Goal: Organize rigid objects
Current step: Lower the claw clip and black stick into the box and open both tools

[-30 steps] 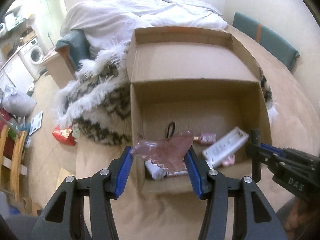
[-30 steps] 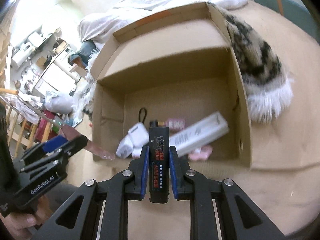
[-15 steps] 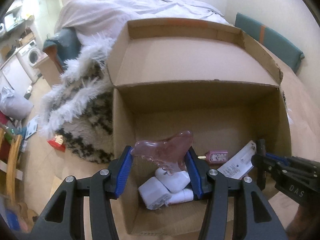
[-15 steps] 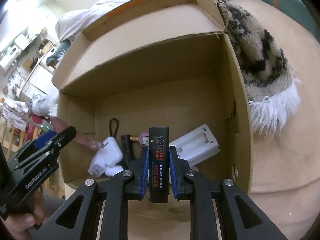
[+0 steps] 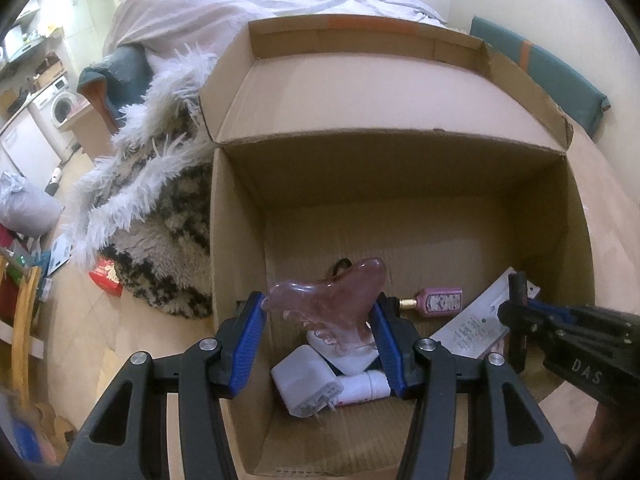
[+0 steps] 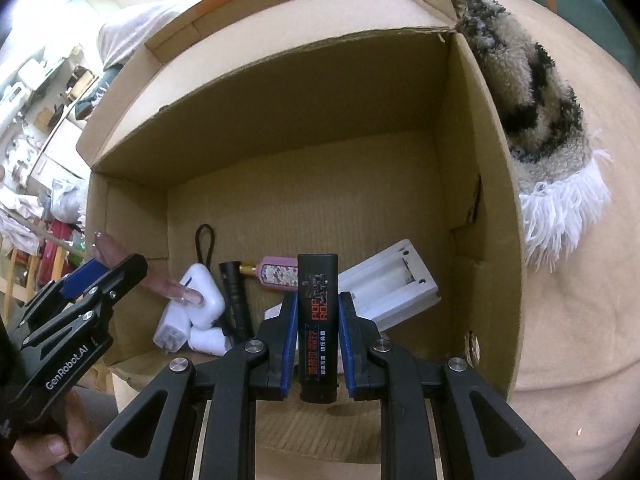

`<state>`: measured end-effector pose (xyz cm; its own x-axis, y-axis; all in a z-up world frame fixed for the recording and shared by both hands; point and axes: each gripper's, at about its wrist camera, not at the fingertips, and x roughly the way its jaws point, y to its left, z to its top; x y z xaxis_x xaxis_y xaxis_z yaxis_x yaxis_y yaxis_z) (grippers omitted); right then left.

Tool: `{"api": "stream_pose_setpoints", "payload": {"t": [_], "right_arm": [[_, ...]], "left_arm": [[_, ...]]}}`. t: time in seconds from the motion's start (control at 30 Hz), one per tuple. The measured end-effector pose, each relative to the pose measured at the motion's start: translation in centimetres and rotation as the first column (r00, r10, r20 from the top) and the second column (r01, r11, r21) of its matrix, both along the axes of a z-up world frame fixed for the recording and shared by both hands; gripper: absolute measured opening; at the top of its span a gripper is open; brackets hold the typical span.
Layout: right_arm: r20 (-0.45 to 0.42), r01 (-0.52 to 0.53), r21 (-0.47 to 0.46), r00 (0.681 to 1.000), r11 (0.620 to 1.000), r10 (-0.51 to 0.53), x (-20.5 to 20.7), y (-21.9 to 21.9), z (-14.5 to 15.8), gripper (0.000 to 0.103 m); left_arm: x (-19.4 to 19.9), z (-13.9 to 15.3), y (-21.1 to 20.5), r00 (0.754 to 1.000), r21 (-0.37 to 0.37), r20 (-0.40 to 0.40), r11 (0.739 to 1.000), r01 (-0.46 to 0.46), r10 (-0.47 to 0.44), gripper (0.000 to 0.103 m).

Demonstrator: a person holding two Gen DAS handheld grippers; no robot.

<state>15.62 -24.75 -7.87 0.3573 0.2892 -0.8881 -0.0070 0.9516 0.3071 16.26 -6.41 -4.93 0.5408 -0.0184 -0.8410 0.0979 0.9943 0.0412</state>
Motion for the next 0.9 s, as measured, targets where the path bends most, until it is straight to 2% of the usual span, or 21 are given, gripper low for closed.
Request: {"api": "stream_pose_setpoints", "payload": {"t": [0.27, 0.47, 0.53, 0.57, 0.63, 0.67, 0.77, 0.9], "right_arm": [[0.012, -0.003, -0.02, 1.0, 1.0, 0.004, 0.0, 0.3, 0.1, 0.021], [0.01, 0.011, 0.016, 1.0, 1.0, -0.011, 0.0, -0.1, 0.0, 0.021], [0.012, 0.017, 0.032, 1.0, 0.999, -0.018, 0.1, -0.3, 0.1, 0.025], [0.014, 0.02, 0.038, 1.0, 0.999, -0.021, 0.1, -0.3, 0.2, 0.032], [0.039, 0.016, 0.038, 0.999, 0.999, -0.017, 0.0, -0.3, 0.7, 0.057], [0.058, 0.015, 0.033, 0.998, 0.999, -0.017, -0.1, -0.2, 1.0, 0.073], [0.099, 0.006, 0.021, 0.995, 1.0, -0.008, -0.2, -0.1, 1.8, 0.075], [0.088, 0.007, 0.026, 0.996, 1.0, -0.009, -0.2, -0.1, 1.7, 0.075]], "left_arm": [[-0.1, -0.8, -0.1, 1.0, 0.007, -0.028, 1.0, -0.004, 0.004, 0.049], [-0.2, -1.2, -0.4, 0.998, 0.002, -0.066, 1.0, -0.006, 0.006, 0.051], [-0.4, -0.8, -0.5, 0.999, -0.005, -0.051, 1.0, -0.002, 0.001, 0.056], [-0.4, -0.6, -0.6, 0.999, -0.009, -0.04, 1.0, 0.002, -0.002, 0.059], [-0.7, 0.0, -0.7, 1.0, -0.01, -0.012, 1.0, 0.006, -0.006, 0.064], [-0.7, 0.2, -0.7, 1.0, -0.003, 0.001, 1.0, 0.004, -0.004, 0.066], [-0.7, 0.7, -0.6, 1.0, 0.013, 0.022, 1.0, -0.009, 0.008, 0.071], [-0.6, 0.8, 0.0, 1.0, -0.007, 0.013, 1.0, -0.019, 0.019, 0.071]]}}
